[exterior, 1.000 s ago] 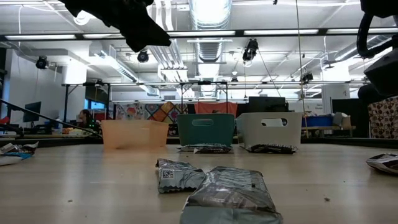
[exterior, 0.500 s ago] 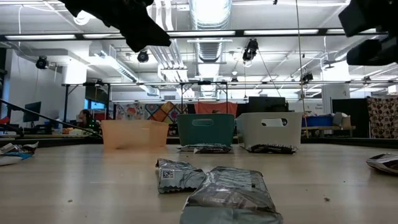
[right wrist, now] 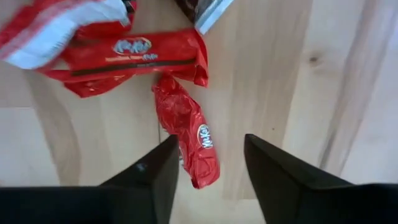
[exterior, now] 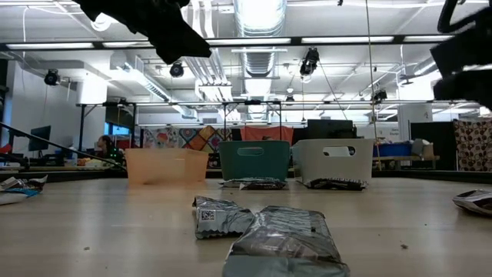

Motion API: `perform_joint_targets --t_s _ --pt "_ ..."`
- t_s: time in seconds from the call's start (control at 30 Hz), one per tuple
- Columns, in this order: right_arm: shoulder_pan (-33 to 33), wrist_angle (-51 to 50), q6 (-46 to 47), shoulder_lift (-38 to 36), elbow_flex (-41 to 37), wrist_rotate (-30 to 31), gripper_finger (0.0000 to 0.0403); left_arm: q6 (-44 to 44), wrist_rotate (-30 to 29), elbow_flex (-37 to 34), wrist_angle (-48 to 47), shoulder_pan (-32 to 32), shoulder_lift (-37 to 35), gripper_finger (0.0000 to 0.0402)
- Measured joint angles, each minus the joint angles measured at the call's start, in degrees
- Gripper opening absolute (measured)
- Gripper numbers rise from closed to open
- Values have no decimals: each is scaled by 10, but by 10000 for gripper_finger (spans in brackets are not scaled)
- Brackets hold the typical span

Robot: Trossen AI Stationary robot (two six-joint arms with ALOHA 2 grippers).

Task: Organize candy in baskets
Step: Put the red chocolate into the green bin

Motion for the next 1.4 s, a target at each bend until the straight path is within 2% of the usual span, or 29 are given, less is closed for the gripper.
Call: perform_joint_targets --t_s 0.2,0.37,0.47,0.73,0.83,1.1,1.23,1.4 --pt "0 2 -4 52 0 -58 204 2 0 0 0 0 0 75" --pt "0 6 -10 73 0 -56 196 10 0 0 0 0 0 75" --pt "0 12 -10 73 0 -55 168 10 0 0 0 0 0 75" --pt "0 17 -11 60 0 -56 50 11 0 0 0 0 0 75" --pt "-1 16 -11 55 0 -58 19 11 0 0 0 0 0 75" --pt "-17 -37 7 10 4 -55 18 11 0 0 0 0 2 75" --pt "-50 -56 34 -39 14 -3 18 2 0 0 1 0 11 75" --pt "-119 -28 58 -97 34 126 18 -5 0 0 1 0 32 75"
